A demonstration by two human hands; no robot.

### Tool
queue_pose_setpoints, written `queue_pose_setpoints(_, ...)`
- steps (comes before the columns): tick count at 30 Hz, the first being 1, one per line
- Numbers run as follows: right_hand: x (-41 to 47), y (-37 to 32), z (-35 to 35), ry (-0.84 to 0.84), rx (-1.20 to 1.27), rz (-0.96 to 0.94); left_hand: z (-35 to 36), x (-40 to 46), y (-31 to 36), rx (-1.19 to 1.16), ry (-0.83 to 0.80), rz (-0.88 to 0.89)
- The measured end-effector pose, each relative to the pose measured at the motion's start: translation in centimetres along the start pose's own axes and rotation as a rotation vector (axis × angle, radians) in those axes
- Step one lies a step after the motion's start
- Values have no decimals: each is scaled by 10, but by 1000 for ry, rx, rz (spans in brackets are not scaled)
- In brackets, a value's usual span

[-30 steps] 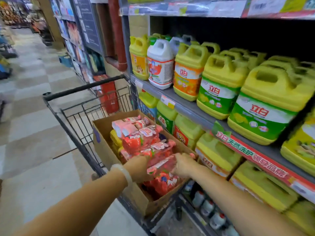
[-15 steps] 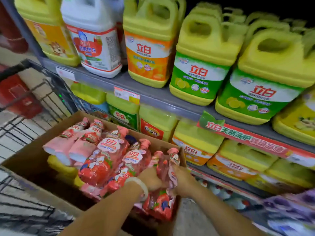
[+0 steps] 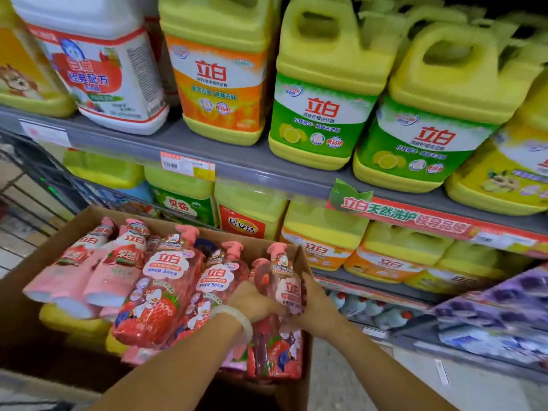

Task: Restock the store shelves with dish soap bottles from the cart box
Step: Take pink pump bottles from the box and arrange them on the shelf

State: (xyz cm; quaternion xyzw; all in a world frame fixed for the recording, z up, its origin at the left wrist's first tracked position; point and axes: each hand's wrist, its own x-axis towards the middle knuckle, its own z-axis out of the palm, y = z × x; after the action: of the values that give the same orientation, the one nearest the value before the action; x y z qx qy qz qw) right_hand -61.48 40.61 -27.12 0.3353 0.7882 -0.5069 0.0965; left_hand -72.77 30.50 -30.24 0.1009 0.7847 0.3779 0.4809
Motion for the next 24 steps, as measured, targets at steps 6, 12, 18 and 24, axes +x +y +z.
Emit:
queue_pose_setpoints(6, -1, 7, 14, -260, 456, 329, -13, -9, -14, -153, -63, 27)
queue_pose_setpoints(12, 0, 9, 18, -179, 429, 302, -16, -19, -9, -142, -127, -46)
queue_pose_setpoints(18, -11, 1, 17, 34, 386, 140, -20, -34, 4, -245, -106, 17)
queue_pose_setpoints(24, -54, -23, -20, 204, 452, -50, -10, -80, 56, -319, -124, 216)
